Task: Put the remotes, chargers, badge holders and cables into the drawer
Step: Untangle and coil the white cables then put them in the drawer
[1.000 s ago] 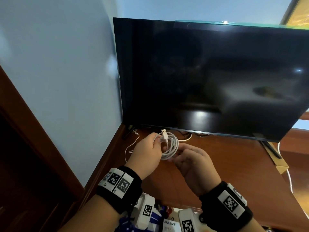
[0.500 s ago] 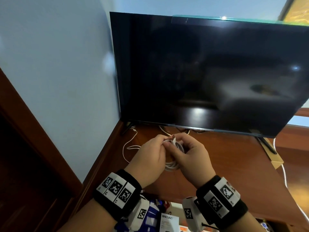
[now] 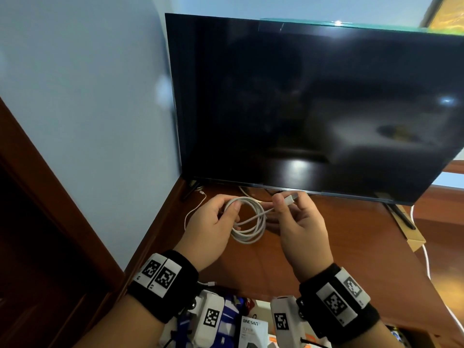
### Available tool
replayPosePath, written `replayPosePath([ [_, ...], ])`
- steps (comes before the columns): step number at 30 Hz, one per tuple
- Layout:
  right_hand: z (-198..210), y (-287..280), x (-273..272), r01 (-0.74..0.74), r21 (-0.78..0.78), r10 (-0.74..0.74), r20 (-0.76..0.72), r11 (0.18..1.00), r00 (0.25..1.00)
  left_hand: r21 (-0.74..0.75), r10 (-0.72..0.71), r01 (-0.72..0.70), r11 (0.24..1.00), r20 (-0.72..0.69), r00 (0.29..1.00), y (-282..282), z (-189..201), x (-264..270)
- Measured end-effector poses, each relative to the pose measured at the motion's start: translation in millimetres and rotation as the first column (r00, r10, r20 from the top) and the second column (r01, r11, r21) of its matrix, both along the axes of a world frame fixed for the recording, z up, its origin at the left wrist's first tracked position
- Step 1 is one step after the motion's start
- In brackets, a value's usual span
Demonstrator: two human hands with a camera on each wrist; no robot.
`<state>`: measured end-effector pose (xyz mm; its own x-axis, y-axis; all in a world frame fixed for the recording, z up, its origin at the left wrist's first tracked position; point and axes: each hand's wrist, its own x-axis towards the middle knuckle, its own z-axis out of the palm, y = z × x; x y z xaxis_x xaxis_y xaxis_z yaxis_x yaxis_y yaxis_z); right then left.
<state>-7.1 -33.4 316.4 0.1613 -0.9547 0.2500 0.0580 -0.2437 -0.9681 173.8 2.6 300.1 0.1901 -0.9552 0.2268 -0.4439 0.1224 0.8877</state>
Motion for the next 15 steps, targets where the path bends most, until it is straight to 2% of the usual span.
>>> replayPosePath([
  [5, 2, -8, 1, 0.004, 0.216, -0.040, 0.163, 0.976, 0.986, -0.127, 0.054, -0.055, 0.990, -0.008, 0.999, 5, -2, -7],
  [8, 0, -9, 1, -0.050, 0.290, 0.004, 0.157, 0.956, 0.988, -0.109, 0.080, -0.085, 0.990, -0.044, 0.996, 7, -6, -3],
  [10, -8, -6, 2, -0.068, 0.285, 0.051, 0.068, 0.956, 0.996, -0.056, 0.078, -0.079, 0.995, -0.029, 0.997, 12, -10, 5],
  [12, -24, 1, 5, -0.062, 0.214, 0.087, -0.112, 0.975, 0.990, 0.007, 0.063, -0.063, 0.998, -0.002, 0.998, 22, -19, 15],
  [13, -34, 4, 8, -0.067, 0.165, 0.105, -0.229, 0.984, 0.968, 0.036, 0.057, -0.057, 0.998, 0.008, 0.998, 28, -25, 18],
  [15, -55, 14, 18, -0.134, 0.123, 0.175, -0.447, 0.983, 0.877, 0.086, 0.064, -0.066, 0.994, 0.026, 0.998, 43, -43, 28],
])
